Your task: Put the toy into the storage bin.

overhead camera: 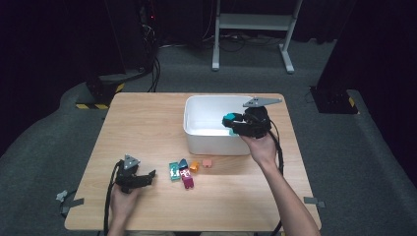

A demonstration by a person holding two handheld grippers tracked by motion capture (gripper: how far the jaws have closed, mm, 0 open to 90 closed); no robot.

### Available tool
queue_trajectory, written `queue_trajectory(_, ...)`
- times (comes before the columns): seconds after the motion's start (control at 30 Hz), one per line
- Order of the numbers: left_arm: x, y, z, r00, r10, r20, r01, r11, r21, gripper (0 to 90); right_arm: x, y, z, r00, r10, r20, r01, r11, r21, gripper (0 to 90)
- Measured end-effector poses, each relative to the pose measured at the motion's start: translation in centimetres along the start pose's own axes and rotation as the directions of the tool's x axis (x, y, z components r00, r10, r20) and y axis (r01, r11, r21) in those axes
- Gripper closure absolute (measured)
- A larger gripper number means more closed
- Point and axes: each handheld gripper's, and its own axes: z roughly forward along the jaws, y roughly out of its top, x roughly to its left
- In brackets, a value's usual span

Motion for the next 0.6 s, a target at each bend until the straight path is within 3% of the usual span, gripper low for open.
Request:
queue_trajectory(0.2, 0.0, 0.0, 0.0, 1.0, 0.0, 0.0, 0.0, 1.0, 0.0, 17.5, -1.4, 0.4, 0.6, 0.9991, 0.031, 0.03, -0.031, 0.999, -0.007, 58.6)
queue_trajectory(0.6, 0.0, 0.0, 0.0, 1.0, 0.0, 0.0, 0.0, 1.0, 0.0, 17.5, -2.3, 0.3, 2.9, 0.9963, 0.044, 0.074, -0.046, 0.999, 0.025, 58.5)
